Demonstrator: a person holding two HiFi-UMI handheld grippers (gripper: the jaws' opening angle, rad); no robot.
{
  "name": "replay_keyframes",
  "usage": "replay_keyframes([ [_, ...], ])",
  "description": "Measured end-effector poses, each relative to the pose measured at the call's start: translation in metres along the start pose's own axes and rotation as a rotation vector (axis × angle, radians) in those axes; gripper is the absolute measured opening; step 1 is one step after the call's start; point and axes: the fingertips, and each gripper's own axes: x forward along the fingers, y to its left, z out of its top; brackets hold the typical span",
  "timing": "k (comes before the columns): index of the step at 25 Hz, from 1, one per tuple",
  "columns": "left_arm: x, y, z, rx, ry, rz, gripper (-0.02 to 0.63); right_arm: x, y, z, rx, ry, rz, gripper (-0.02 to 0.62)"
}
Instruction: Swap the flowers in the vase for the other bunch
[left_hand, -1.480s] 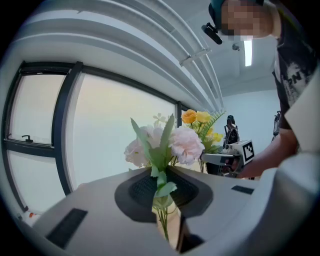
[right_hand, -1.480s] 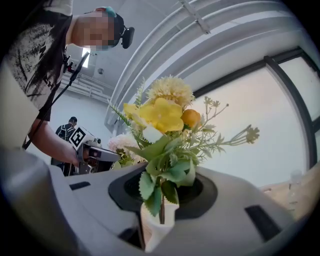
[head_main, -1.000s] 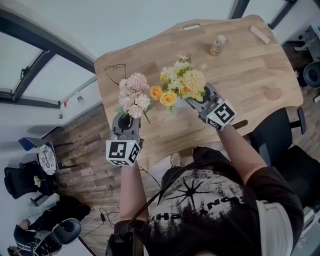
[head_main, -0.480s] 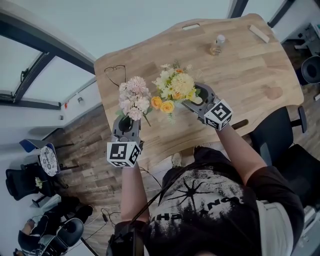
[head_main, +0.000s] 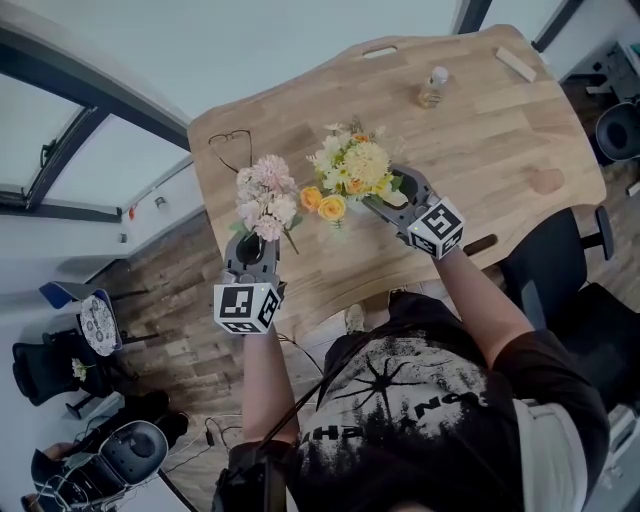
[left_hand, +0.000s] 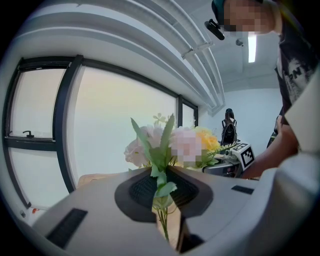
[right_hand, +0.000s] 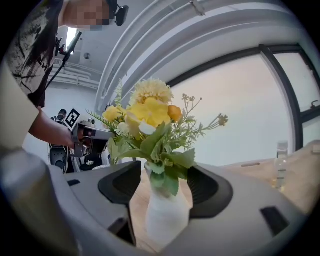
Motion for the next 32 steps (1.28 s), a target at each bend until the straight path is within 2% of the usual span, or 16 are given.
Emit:
replay_keyframes([
  [9, -0.012, 0.0, 0.001, 0.014, -0.021, -0.03, 0.058, -0.027, 0.0, 0.002, 0.055, 0.004, -0.073, 0.276],
  [16, -0.032, -0.008, 0.011, 0.027, -0.065, -0.067, 0.059, -0.054, 0.02, 0.016, 0.068, -0.004, -0.134, 0.276],
  [24, -0.057, -0.013, 0.019, 0.036, -0.117, -0.122, 0.059, -0.07, 0.057, 0.045, 0.02, -0.011, -0.21, 0.273],
  [25, -0.061, -0.014, 0.02, 0.038, -0.122, -0.13, 0.058, -0.073, 0.063, 0.05, 0.012, -0.017, -0.214, 0.261],
  [30, -0.076, -0.019, 0.019, 0.046, -0.14, -0.173, 0.058, -0.082, 0.092, 0.066, -0.021, -0.034, -0.236, 0.083],
  [32, -0.082, -0.02, 0.017, 0.043, -0.142, -0.187, 0.059, -0.086, 0.101, 0.067, -0.025, -0.03, -0.25, 0.049],
])
